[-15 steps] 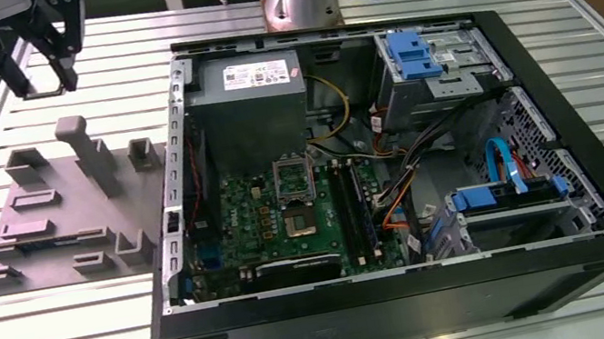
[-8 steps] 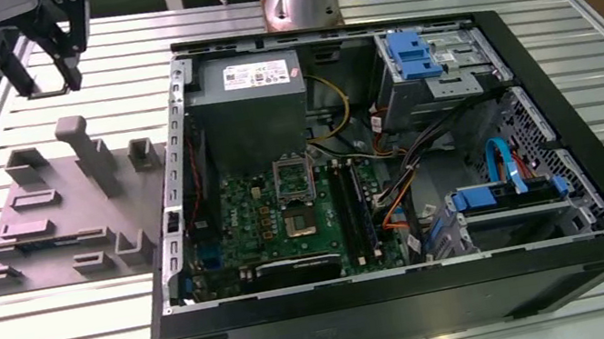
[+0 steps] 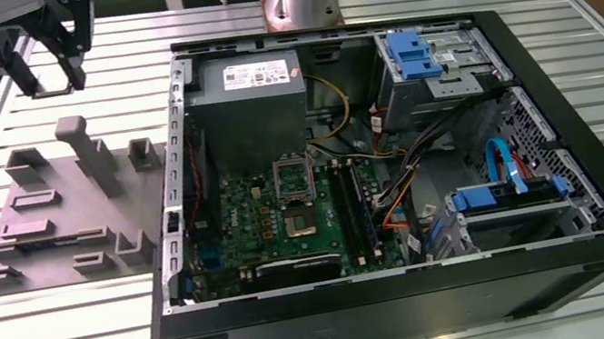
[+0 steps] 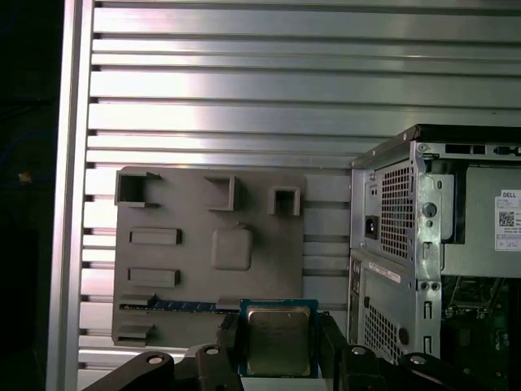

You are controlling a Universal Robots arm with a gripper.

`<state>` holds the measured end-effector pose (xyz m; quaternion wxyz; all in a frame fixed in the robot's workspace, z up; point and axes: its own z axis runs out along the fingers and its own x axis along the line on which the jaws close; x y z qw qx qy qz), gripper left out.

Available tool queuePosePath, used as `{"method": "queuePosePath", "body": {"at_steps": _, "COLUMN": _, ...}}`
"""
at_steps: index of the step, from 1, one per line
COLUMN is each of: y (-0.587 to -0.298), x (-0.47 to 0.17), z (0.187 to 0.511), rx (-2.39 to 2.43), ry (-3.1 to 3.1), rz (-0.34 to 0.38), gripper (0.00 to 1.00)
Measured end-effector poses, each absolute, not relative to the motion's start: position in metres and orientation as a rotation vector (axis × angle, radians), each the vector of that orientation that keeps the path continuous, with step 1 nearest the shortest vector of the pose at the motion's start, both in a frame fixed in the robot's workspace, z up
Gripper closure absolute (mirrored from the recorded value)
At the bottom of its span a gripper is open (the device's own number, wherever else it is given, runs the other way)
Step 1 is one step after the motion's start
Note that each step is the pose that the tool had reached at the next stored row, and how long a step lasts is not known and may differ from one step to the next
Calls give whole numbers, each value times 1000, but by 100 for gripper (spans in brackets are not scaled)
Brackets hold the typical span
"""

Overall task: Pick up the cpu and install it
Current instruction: 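Pick up the cpu and move it towards the insertion slot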

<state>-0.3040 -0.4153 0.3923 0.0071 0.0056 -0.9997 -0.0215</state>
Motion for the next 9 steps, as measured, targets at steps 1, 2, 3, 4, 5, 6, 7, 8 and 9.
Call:
{"method": "queuePosePath", "body": {"at_steps": 1, "y": -415, "x": -304, "z": 392, "rx": 18, "ry": -3127, "rz": -67, "gripper": 53}}
{"method": "queuePosePath", "body": {"at_steps": 2, "y": -415, "x": -303, "z": 392, "rx": 18, "ry": -3127, "rz": -67, "gripper": 53}}
{"method": "queuePosePath", "body": {"at_steps": 3, "y": -415, "x": -303, "z": 392, "rx": 18, "ry": -3126, "rz": -67, "gripper": 53}}
{"method": "queuePosePath", "body": {"at_steps": 4, "y": -415, "x": -303, "z": 392, "rx": 18, "ry": -3127, "rz": -67, "gripper": 53}}
{"method": "queuePosePath", "body": {"at_steps": 5, "y": -415, "x": -303, "z": 392, "rx": 18, "ry": -3127, "rz": -67, "gripper": 53}}
{"method": "queuePosePath", "body": {"at_steps": 6, "y": -415, "x": -302, "z": 392, "rx": 18, "ry": -3126, "rz": -67, "gripper": 53}}
{"method": "queuePosePath", "body": {"at_steps": 7, "y": -415, "x": -302, "z": 392, "rx": 18, "ry": -3126, "rz": -67, "gripper": 53}}
{"method": "queuePosePath", "body": {"at_steps": 8, "y": -415, "x": -302, "z": 392, "rx": 18, "ry": -3127, "rz": -67, "gripper": 53}}
{"method": "queuePosePath", "body": {"at_steps": 9, "y": -415, "x": -302, "z": 392, "rx": 18, "ry": -3126, "rz": -67, "gripper": 53}}
